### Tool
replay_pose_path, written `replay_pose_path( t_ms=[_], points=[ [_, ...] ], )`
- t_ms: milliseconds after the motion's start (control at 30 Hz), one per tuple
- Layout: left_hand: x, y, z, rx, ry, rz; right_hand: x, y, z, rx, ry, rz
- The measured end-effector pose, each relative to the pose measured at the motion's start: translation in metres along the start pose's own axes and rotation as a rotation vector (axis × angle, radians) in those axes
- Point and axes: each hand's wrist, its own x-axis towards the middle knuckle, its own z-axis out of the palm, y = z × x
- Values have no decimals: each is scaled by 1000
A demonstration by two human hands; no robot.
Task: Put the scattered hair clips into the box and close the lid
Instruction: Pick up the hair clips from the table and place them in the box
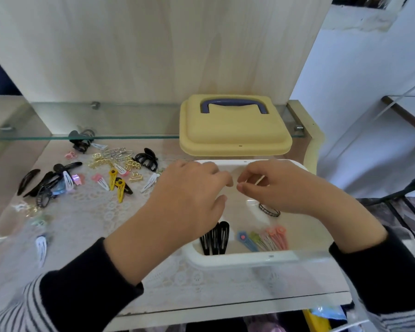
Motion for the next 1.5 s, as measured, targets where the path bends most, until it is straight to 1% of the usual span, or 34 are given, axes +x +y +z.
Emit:
replay_pose_path(
  t_ms=[167, 233, 300, 367, 433, 500, 633, 733, 800, 900, 1033, 1200, 1300, 1367, 1500],
  points=[
    [-28, -17, 6, -118, 260, -71, -8, -17, 10, 136, 231, 0],
    [-41, -22, 7, -221, 359, -115, -13, -33, 15, 212, 288, -14],
    [-55, -28, 13, -335, 441, -191, -19, -52, 20, 237, 327, -45],
    [-70, -35, 22, -390, 464, -281, -24, -74, 27, 216, 373, -88],
    [-84, -46, 33, -394, 456, -341, -27, -98, 35, 207, 458, -145],
    [-95, -59, 41, -374, 449, -381, -28, -124, 43, 239, 549, -219],
    [-114, -83, 55, -362, 453, -467, -19, -166, 63, 345, 653, -322],
    [-128, -95, 69, -456, 407, -535, -4, -187, 89, 419, 670, -361],
    [-135, -101, 77, -485, 354, -596, 12, -190, 111, 410, 695, -359],
    [-144, -106, 87, -425, 260, -716, 38, -183, 146, 329, 655, -294],
    [-139, -114, 94, -356, 200, -759, 65, -170, 176, 156, 615, -185],
    [-111, -131, 98, -372, 245, -740, 88, -166, 185, 99, 653, -158],
    [-95, -148, 100, -324, 347, -717, 97, -165, 187, 97, 649, -179],
    [-89, -155, 100, -280, 396, -738, 100, -162, 190, 84, 635, -213],
    [-88, -156, 103, -215, 402, -766, 103, -157, 194, 53, 629, -249]
  ],
)
